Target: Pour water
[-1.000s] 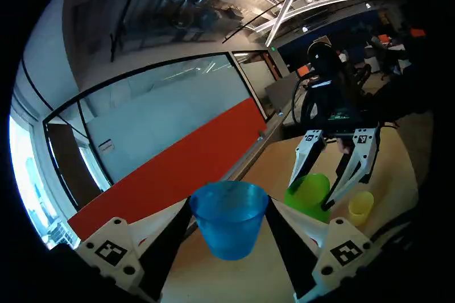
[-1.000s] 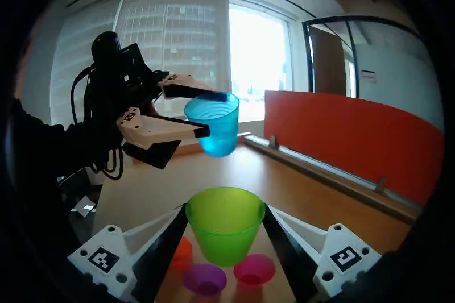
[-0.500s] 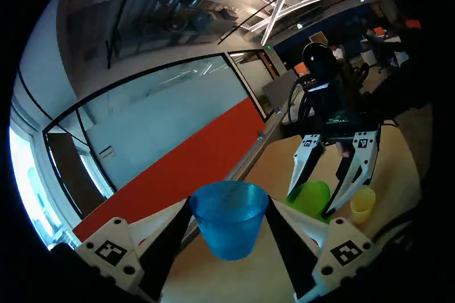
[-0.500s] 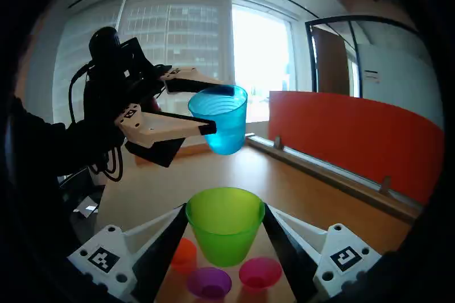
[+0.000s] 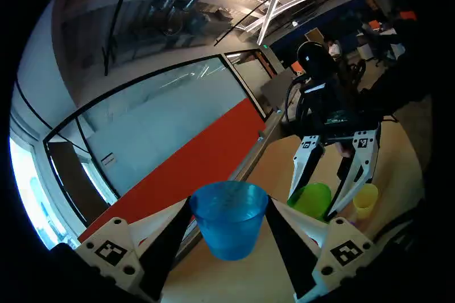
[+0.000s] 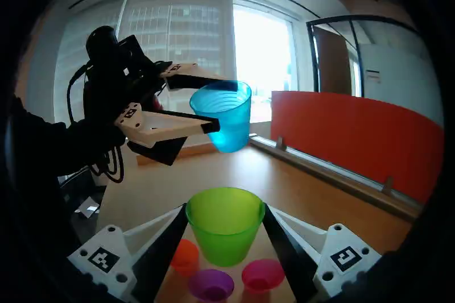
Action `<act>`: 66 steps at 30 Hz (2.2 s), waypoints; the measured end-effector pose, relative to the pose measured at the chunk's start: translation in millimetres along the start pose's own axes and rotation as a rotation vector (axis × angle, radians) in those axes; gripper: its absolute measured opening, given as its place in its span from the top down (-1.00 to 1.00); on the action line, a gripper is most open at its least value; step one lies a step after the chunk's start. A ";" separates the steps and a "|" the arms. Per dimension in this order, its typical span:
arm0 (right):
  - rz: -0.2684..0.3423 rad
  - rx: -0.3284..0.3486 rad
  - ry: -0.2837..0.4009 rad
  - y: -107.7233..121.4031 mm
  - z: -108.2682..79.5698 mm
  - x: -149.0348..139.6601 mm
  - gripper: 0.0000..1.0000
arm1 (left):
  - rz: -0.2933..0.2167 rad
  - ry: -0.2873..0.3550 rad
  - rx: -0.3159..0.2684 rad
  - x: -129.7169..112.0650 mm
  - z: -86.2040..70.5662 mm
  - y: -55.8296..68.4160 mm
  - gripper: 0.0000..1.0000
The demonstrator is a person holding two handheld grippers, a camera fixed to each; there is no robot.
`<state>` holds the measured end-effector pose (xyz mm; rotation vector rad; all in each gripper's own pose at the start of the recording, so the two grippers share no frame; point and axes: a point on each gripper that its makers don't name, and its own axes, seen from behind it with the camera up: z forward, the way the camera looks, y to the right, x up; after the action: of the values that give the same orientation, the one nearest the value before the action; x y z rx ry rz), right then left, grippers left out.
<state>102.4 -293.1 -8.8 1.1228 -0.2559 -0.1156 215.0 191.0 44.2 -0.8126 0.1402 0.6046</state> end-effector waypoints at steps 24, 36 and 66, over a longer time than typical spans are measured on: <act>0.002 0.011 0.006 -1.5 4.7 -1.2 -0.89 | 0.070 -0.012 -0.010 4.7 -1.5 4.9 -0.77; 0.004 0.014 0.010 -2.4 7.4 -1.1 -0.89 | 0.118 -0.016 -0.013 9.8 -3.0 7.8 -0.77; 0.005 0.035 0.013 -7.8 9.9 -1.2 -0.88 | 0.209 -0.005 0.017 16.9 3.6 4.9 -0.77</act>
<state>99.0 -304.9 -11.9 1.1575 -0.2501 -0.0998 225.8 203.8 37.8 -0.7856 0.2269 0.8009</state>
